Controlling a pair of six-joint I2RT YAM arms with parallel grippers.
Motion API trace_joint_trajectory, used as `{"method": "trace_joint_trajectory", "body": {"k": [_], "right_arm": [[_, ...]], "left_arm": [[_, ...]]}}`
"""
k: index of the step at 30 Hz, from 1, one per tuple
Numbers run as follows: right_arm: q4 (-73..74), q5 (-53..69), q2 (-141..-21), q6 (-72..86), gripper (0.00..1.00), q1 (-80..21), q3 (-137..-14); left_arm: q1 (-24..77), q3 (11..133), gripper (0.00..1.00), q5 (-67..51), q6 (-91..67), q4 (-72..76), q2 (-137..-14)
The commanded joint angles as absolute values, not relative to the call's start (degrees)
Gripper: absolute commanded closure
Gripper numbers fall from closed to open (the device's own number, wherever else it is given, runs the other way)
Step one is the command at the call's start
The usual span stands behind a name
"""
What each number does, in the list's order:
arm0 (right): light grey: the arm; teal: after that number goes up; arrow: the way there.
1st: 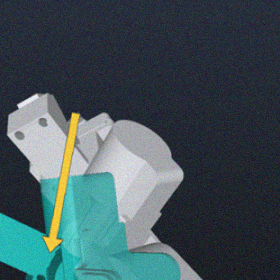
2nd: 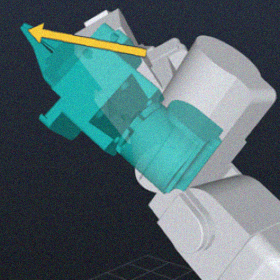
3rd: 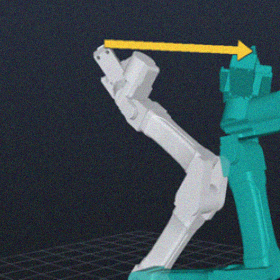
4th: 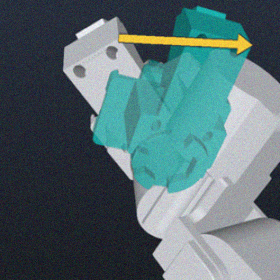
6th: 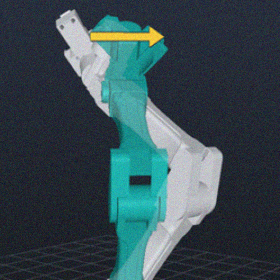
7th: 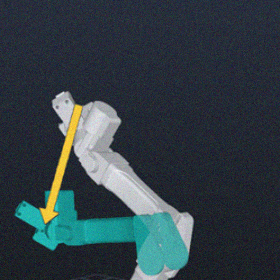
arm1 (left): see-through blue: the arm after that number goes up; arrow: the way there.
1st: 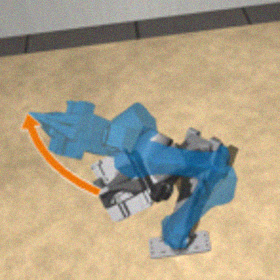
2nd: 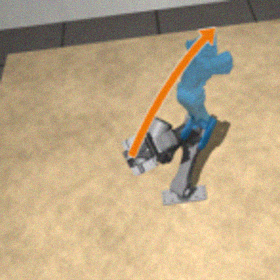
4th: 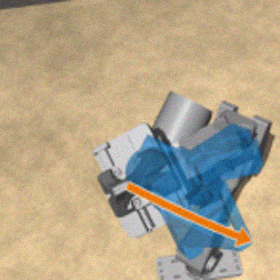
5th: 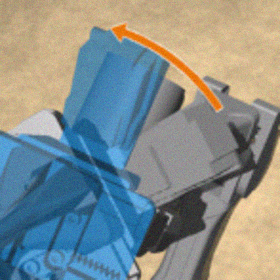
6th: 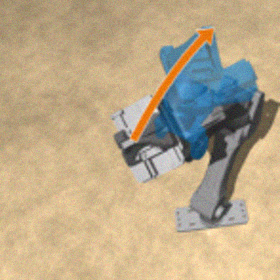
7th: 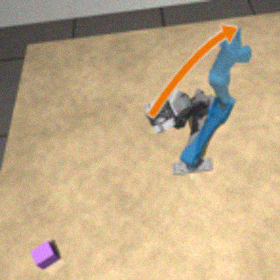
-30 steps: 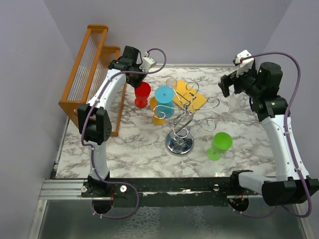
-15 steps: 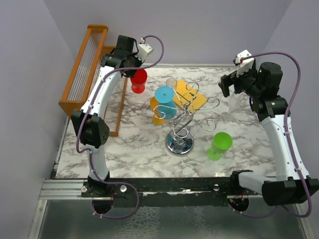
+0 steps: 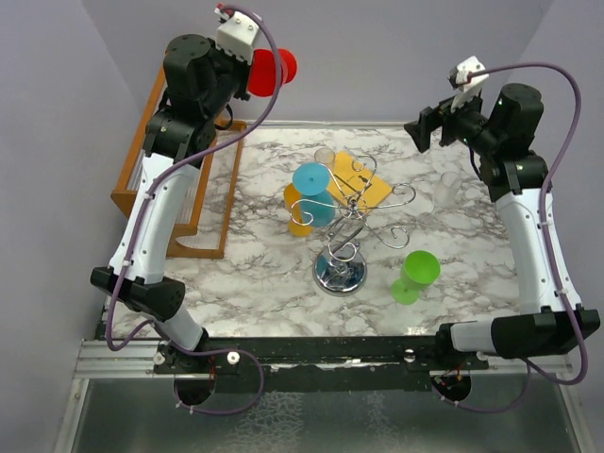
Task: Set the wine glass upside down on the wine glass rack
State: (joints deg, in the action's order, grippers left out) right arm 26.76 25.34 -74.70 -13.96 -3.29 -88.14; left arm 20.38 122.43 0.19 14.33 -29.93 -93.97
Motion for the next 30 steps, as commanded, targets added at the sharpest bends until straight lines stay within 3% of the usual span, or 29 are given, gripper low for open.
{"method": "trace_joint_trajectory", "body": {"k": [1,9,30], "right_arm": [[23.7,31.93,-79.05,-6.1,0.06,-5.01,-96.28],[20.54,37.02,-81.82,4.13,0.14,-6.5,-99.64],[10.17,38.01,-75.74,19.26,0.47,-6.5,-87.35]], "left_arm": [[20.29,123.06,1.0,-9.9,1.65,-21.88,-92.36],[22.1,120.39,1.0,-22.65,-12.71,-14.76,-91.34],[26.58,116.31,1.0,-31.09,-19.94,-12.52,-90.34]]}}
